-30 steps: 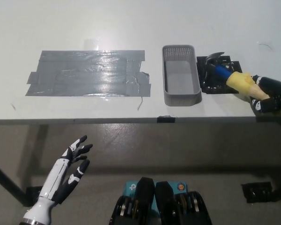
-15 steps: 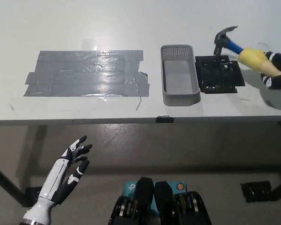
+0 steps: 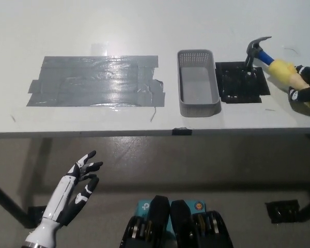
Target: The robot picks the hammer with right hand and hits the black area on the desk and places it back.
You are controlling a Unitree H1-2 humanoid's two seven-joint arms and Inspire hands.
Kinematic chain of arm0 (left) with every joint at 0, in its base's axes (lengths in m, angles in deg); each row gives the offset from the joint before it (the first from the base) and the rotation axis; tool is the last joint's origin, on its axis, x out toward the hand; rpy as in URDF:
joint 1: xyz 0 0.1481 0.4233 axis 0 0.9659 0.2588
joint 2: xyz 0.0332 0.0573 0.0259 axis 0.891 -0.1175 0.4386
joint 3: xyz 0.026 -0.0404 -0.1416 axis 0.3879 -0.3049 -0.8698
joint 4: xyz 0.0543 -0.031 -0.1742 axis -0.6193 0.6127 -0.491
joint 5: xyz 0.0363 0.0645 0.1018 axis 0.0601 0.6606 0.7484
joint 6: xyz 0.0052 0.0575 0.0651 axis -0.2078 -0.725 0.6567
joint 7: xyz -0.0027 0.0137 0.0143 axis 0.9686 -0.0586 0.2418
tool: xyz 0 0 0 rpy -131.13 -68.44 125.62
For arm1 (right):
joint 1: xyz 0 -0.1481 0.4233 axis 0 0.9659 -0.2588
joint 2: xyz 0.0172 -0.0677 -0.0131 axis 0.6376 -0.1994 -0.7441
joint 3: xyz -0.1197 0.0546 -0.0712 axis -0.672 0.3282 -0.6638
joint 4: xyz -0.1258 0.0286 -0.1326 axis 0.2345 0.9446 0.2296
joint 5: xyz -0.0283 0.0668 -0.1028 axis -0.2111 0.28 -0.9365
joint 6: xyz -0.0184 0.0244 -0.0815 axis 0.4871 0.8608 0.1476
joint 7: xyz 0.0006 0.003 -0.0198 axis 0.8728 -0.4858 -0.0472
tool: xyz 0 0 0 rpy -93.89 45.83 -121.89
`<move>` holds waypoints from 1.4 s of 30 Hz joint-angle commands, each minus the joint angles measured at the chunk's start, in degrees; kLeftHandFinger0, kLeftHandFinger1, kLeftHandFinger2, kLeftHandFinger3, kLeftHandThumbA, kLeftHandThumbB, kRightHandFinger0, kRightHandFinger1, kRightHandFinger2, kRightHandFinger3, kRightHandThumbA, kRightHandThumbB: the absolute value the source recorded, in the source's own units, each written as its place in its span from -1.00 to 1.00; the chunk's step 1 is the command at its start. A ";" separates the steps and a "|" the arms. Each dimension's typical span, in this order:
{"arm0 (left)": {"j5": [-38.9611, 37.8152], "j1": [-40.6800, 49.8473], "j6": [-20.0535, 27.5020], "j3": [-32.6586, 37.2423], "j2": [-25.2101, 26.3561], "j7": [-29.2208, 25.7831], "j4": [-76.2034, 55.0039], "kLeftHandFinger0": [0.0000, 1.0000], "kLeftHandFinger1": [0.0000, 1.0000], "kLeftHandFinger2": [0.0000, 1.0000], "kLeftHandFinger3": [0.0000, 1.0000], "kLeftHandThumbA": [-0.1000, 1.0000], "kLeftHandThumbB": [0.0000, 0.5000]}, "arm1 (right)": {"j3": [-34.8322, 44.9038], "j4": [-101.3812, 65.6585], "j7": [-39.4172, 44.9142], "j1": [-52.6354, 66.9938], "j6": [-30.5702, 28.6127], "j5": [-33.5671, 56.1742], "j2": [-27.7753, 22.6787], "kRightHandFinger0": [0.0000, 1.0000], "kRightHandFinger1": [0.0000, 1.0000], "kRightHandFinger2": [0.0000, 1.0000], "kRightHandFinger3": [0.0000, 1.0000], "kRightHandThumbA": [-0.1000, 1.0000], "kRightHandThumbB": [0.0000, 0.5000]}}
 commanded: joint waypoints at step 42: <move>-0.11 -2.11 0.31 -0.91 0.84 -0.42 -2.36 0.65 0.68 0.63 0.90 0.90 -0.52 | 22.81 -91.65 -30.06 21.96 -4.76 0.62 11.82 1.00 1.00 1.00 1.00 1.00 0.37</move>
